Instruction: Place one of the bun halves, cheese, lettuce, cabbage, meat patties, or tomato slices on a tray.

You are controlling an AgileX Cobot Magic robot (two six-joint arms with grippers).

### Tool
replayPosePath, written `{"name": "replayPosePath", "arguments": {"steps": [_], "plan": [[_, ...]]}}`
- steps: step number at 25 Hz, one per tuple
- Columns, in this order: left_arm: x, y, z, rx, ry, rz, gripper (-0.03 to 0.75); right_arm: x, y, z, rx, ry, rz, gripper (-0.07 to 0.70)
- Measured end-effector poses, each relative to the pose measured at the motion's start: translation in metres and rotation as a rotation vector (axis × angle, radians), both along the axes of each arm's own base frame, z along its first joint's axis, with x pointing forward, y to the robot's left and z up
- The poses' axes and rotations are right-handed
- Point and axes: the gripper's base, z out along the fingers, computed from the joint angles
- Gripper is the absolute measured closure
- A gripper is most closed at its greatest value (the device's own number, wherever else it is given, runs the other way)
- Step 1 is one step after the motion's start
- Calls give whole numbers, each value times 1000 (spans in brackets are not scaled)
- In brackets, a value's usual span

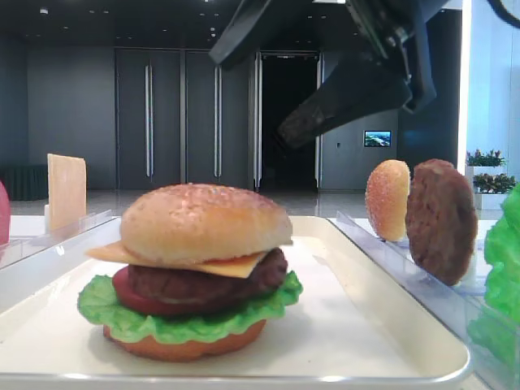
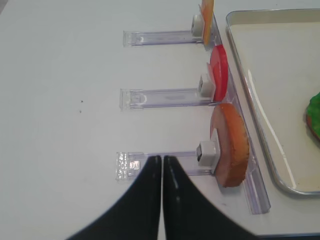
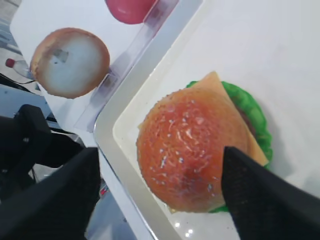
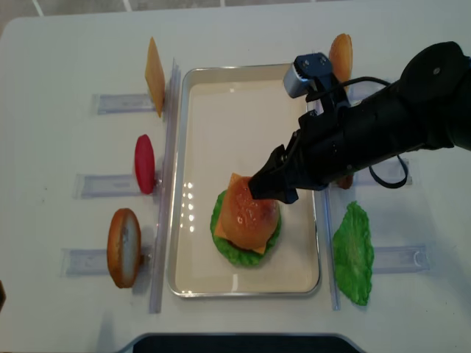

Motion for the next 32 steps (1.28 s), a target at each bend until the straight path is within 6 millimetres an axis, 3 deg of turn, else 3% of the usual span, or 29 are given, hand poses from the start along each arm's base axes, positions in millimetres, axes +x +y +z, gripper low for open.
{"name": "replayPosePath", "arguments": {"steps": [4, 8, 16, 24, 28, 32], "plan": [[0, 0, 0, 1, 0, 0, 716, -6, -11, 16, -70, -81, -9, 118], [0, 0, 0, 1, 0, 0, 716, -8, -34, 30, -181, -149, -77, 118], [0, 0, 0, 1, 0, 0, 716, -5, -107, 48, -413, -138, -342, 118], [0, 0, 0, 1, 0, 0, 716, -12, -184, 48, -631, 47, -650, 118], [0, 0, 0, 1, 0, 0, 716, -19, -202, 49, -686, 109, -715, 118], [0, 0, 0, 1, 0, 0, 716, -28, -203, 52, -706, 142, -705, 118]]}}
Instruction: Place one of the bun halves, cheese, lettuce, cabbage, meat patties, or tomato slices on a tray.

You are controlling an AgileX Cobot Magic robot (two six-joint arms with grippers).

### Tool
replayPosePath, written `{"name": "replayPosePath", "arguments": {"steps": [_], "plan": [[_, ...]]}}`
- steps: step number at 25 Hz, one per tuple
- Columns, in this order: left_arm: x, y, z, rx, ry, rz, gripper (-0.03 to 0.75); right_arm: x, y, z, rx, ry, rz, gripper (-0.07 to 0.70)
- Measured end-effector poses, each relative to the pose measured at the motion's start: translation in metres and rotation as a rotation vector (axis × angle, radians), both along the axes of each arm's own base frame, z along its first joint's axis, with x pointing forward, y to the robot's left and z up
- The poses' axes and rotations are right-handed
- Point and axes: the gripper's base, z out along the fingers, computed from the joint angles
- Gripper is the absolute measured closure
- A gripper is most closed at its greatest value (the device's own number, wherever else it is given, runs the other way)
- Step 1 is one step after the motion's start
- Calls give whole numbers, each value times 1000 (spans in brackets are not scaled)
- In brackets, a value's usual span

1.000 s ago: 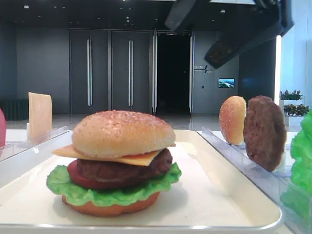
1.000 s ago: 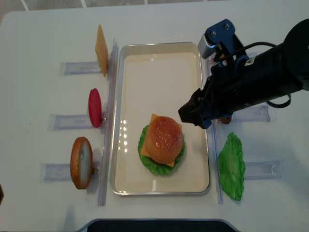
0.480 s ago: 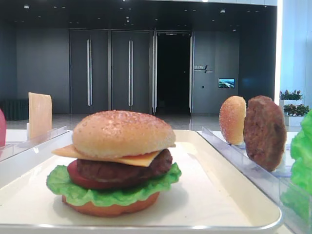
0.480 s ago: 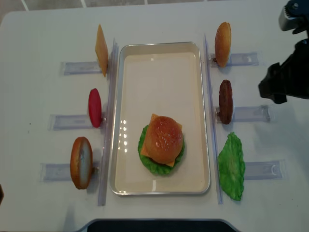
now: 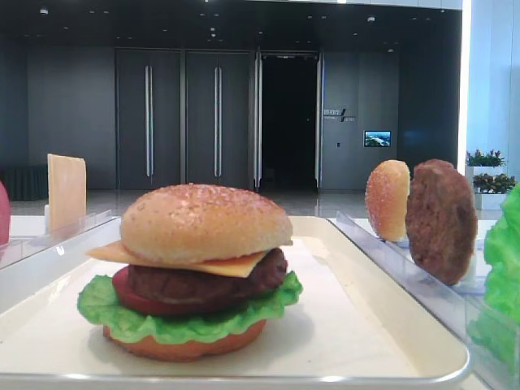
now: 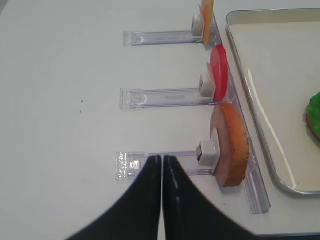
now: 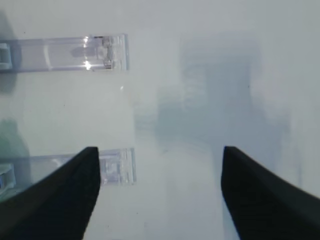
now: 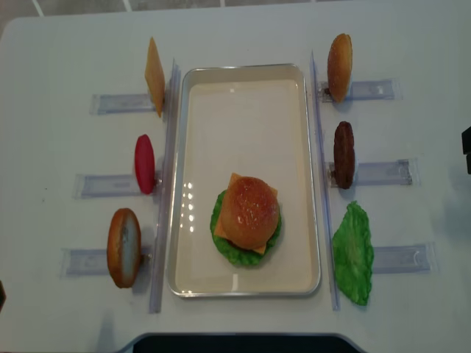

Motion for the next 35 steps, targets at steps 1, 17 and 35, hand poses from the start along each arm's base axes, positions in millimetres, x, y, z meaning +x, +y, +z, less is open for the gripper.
{"name": "replayPosePath", "arguments": {"steps": [1, 17, 35], "plan": [[0, 0, 0, 0, 0, 0, 716, -3, 0, 1, 1, 6, -2, 118], [0, 0, 0, -1, 0, 0, 716, -132, 6, -27, 3, -196, -21, 118], [0, 0, 0, -1, 0, 0, 716, -199, 8, -10, -10, -666, -28, 118]]}}
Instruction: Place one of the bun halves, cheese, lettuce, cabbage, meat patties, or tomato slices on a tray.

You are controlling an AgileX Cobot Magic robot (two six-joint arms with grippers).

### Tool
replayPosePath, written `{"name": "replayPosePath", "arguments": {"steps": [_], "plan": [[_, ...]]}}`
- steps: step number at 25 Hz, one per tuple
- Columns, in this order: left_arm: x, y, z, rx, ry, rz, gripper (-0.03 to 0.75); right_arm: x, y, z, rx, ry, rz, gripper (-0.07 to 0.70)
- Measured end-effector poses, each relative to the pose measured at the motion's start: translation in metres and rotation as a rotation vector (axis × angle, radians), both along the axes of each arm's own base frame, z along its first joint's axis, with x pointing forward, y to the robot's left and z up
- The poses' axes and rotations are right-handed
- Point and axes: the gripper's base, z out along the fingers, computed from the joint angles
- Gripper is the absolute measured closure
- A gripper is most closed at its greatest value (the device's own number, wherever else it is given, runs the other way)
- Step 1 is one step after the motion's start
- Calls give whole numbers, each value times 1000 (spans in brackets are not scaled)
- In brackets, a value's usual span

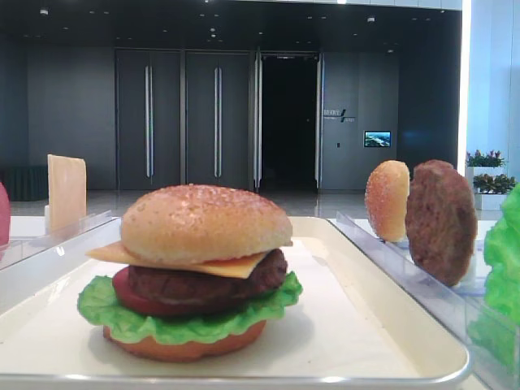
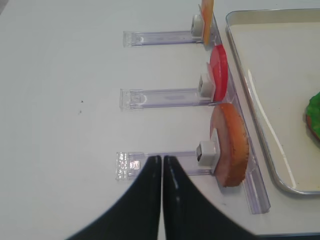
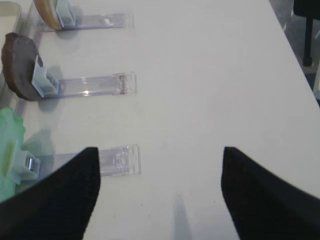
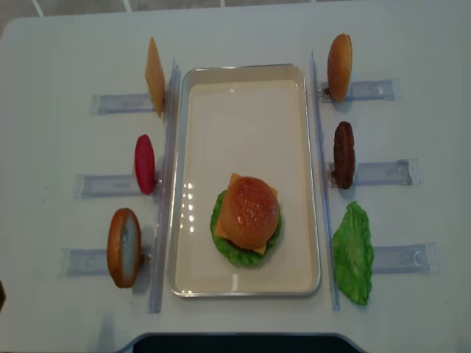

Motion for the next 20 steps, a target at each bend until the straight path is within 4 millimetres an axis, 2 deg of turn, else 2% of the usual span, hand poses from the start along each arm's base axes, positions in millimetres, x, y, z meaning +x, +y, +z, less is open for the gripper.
{"name": "replayPosePath", "arguments": {"steps": [4, 20], "plan": [[0, 0, 0, 0, 0, 0, 716, -11, 0, -1, -3, -74, -1, 118], [0, 0, 0, 0, 0, 0, 716, -12, 0, -1, -4, -78, -3, 119]]}}
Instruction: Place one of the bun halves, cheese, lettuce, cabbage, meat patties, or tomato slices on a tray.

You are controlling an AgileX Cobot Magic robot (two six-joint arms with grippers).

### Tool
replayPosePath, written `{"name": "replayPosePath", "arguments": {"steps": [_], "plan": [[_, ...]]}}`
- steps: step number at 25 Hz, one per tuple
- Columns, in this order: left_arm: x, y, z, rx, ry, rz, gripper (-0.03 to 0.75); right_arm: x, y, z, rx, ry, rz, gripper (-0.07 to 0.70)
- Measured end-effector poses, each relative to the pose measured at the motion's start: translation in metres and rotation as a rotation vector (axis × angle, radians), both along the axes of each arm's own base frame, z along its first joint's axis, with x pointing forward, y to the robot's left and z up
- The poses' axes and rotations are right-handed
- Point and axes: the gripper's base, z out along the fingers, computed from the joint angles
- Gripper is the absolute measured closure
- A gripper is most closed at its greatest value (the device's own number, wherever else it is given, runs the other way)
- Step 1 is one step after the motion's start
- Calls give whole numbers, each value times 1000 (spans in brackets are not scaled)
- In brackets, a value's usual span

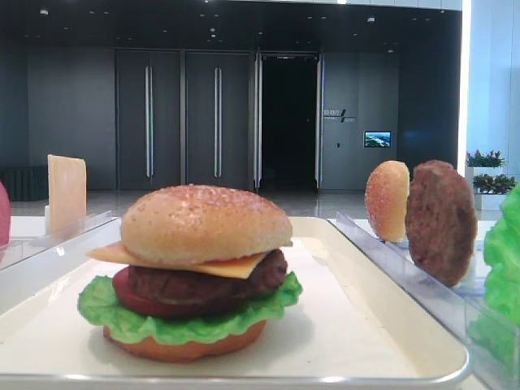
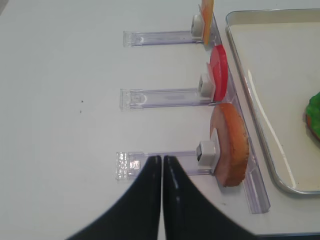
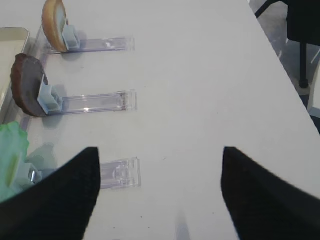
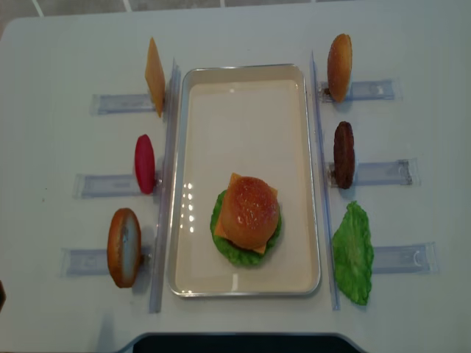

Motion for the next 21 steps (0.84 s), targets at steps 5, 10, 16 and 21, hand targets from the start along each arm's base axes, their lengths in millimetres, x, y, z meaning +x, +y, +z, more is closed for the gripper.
{"name": "replayPosePath", "arguments": {"steps": [5, 10, 16, 21], "plan": [[0, 0, 0, 0, 0, 0, 716, 0, 0, 0, 0, 0, 0, 119], [0, 0, 0, 0, 0, 0, 716, 0, 0, 0, 0, 0, 0, 120], [0, 0, 0, 0, 0, 0, 716, 0, 0, 0, 0, 0, 0, 123], [0, 0, 0, 0, 0, 0, 716, 0, 0, 0, 0, 0, 0, 128]]}}
